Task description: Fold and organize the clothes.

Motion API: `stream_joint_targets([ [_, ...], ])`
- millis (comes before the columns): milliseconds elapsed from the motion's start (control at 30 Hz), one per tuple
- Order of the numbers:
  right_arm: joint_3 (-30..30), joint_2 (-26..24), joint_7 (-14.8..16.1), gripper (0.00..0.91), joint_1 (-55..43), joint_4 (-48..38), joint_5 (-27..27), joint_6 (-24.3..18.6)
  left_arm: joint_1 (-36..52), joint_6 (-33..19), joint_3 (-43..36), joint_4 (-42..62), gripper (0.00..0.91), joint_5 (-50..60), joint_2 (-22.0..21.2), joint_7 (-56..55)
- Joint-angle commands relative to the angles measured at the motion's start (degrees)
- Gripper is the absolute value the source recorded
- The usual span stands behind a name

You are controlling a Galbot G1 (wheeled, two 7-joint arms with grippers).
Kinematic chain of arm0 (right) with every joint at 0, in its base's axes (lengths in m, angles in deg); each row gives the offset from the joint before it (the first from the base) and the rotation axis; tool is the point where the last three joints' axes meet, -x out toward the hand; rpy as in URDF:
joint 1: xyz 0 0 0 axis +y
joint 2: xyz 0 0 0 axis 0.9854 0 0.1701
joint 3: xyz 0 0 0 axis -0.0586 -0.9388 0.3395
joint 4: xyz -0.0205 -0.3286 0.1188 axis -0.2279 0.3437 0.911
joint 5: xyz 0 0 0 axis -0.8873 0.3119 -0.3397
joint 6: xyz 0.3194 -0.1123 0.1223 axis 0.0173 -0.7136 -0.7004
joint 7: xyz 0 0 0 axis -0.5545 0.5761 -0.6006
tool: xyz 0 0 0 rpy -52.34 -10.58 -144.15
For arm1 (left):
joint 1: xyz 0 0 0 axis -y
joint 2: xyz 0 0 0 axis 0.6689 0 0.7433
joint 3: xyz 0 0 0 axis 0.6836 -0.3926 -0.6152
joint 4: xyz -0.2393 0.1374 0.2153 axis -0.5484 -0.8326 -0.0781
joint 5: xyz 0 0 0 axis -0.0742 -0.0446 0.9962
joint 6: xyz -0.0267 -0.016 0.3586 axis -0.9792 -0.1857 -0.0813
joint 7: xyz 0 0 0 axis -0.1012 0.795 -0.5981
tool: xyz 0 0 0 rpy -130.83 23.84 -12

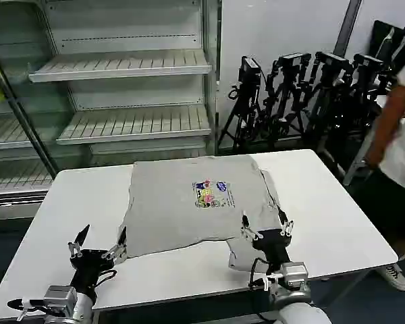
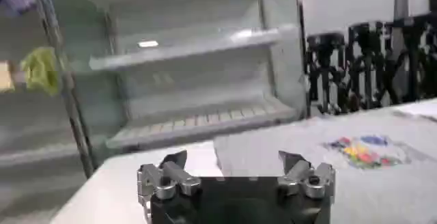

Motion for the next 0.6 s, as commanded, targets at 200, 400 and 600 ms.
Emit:
stream_joint_targets([
  [200,6.15,-1.83,0.04,0.907,8.64,-0.59,-0.67,1.0,1.67,6.54,-2.37,5.45,0.907,0.46,2.81,0.97],
  [400,7.11,-2.31,0.04,0.907,10.03,-1.49,-1.1,1.91,4.12,6.54,-4.11,9.51,0.907,0.32,4.09,0.87],
  [600,6.34,-1.87,-0.04,0.907,9.52,-2.79,-1.86,3.4,5.79,6.61,-5.5,12.87,0.907,0.12,4.0,0.63],
])
